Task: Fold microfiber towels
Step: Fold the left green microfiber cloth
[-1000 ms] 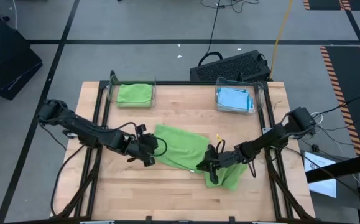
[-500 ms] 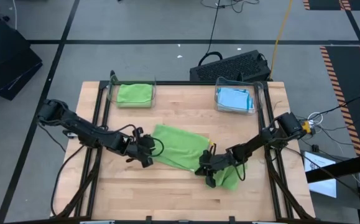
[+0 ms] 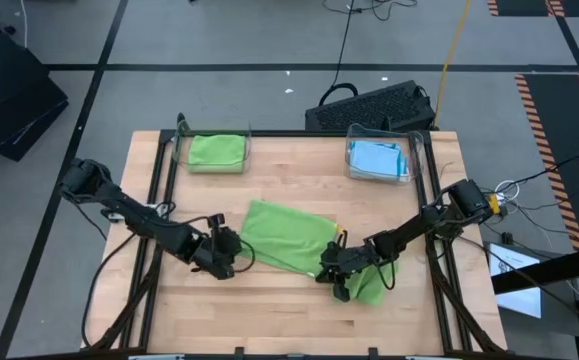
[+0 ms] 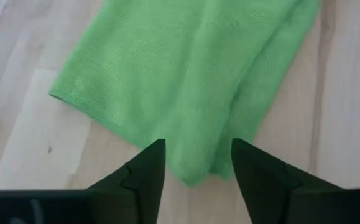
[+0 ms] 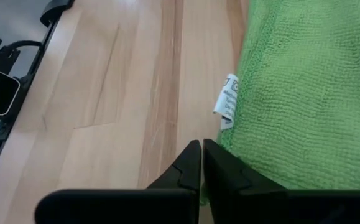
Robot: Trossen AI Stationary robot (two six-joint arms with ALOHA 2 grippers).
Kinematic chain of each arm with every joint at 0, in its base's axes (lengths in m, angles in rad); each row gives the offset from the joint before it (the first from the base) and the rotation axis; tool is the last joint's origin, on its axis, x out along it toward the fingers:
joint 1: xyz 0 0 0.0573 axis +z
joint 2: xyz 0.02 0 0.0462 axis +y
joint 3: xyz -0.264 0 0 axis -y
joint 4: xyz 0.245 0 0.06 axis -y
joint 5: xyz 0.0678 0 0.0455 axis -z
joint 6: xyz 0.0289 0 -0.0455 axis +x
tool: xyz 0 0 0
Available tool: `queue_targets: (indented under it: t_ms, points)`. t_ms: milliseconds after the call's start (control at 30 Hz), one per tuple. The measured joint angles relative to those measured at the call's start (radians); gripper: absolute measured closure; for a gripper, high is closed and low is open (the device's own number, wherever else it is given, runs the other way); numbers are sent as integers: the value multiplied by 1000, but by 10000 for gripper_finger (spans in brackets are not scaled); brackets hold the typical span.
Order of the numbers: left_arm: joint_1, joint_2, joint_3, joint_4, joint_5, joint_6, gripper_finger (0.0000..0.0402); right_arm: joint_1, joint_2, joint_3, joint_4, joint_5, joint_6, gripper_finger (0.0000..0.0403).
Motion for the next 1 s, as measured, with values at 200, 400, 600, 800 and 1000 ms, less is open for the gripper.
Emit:
queue_targets:
  t_ms: [200, 400, 600, 800, 1000]
  points:
    - [-73, 0, 0, -29, -35, 3, 199, 0, -26, -1, -1, -3, -28, 392]
    - [-88, 0, -57, -21, -43, -61, 227, 1, -106, -2, -1, -20, -73, 392]
    - [-88, 0, -116, 35, -70, -62, 278, -7, -120, -1, -62, 112, -79, 392]
    - [-86, 0, -118, 102, -104, 27, 331, -16, -56, -2, -77, 110, -34, 392]
    - [-82, 6, -119, 126, -105, 55, 371, -16, -40, 0, -114, 107, -11, 392]
